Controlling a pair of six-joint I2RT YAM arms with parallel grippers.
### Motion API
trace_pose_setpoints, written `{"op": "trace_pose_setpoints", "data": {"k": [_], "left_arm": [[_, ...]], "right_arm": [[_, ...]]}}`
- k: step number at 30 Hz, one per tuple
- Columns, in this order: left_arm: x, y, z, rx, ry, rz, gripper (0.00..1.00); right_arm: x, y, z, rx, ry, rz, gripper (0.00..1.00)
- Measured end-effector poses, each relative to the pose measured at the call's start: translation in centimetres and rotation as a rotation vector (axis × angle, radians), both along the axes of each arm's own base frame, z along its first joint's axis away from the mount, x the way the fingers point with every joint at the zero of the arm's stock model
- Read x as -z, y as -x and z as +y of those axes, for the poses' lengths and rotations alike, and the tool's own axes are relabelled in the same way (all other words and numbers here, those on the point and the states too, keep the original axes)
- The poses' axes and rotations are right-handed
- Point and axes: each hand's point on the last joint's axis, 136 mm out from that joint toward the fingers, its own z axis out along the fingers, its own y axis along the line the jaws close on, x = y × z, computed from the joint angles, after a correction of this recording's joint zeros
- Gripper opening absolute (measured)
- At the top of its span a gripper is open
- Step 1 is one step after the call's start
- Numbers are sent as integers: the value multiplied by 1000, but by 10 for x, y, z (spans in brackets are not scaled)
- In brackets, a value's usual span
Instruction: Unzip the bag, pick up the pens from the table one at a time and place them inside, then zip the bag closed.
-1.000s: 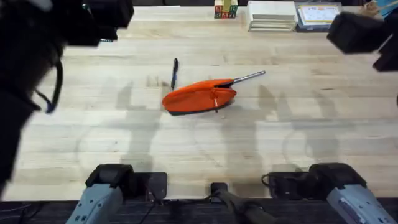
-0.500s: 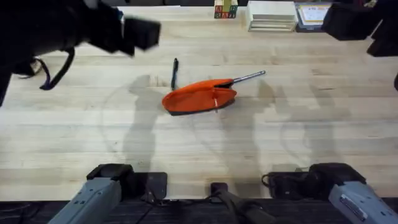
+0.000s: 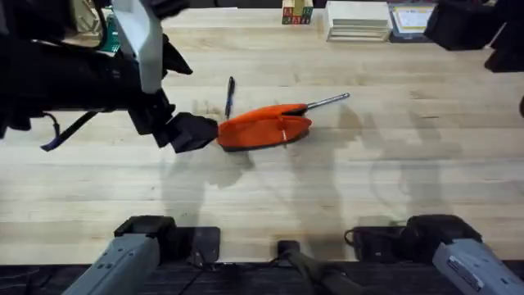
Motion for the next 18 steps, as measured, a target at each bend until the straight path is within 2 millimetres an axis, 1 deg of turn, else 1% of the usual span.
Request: {"op": "trace_pose_setpoints", "data": {"k": [8,10,14,18], "left_arm": [[5,-3,11,12,-95,-28,993],[9,1,15,45,-139,-27,994],[28,18,16,160,-199,53,994],[46,21,15,276,-226,117,994]], "right_arm": [[0,0,0,0,0,0,998],[0,0,0,0,0,0,997],[0,0,0,0,0,0,998],[0,0,0,0,0,0,998]]}}
